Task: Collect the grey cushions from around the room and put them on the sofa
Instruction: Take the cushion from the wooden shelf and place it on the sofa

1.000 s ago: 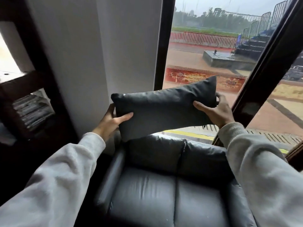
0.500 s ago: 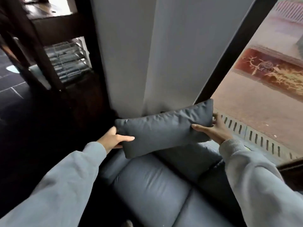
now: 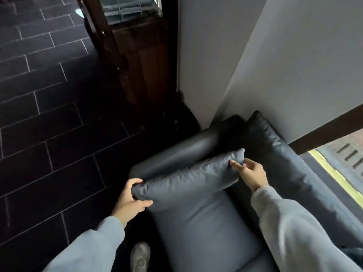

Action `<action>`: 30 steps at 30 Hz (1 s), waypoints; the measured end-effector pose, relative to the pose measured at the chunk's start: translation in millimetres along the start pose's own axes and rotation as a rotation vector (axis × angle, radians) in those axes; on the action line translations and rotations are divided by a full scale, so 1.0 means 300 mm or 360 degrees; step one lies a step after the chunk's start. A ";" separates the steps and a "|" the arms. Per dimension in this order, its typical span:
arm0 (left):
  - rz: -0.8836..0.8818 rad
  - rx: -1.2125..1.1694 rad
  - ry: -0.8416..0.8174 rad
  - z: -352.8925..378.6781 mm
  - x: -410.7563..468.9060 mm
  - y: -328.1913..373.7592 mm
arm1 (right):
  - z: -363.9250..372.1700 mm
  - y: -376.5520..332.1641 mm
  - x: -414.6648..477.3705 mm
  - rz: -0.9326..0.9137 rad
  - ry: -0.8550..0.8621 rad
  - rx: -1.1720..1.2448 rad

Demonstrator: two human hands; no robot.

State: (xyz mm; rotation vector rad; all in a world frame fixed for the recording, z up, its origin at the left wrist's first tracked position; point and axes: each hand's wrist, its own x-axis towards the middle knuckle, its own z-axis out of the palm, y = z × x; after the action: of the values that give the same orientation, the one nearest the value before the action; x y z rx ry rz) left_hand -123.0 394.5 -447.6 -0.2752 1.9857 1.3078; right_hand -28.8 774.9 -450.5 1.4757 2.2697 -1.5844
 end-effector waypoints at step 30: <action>0.0309 0.1166 0.0420 0.245 0.337 -0.166 | 0.312 0.211 0.253 0.0109 -0.0104 -0.0511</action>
State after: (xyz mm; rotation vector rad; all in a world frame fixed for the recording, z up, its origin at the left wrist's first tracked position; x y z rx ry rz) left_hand -134.6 456.0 -566.9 0.1081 2.6156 0.5888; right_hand -71.9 760.8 -578.8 1.3798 2.2755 -1.1633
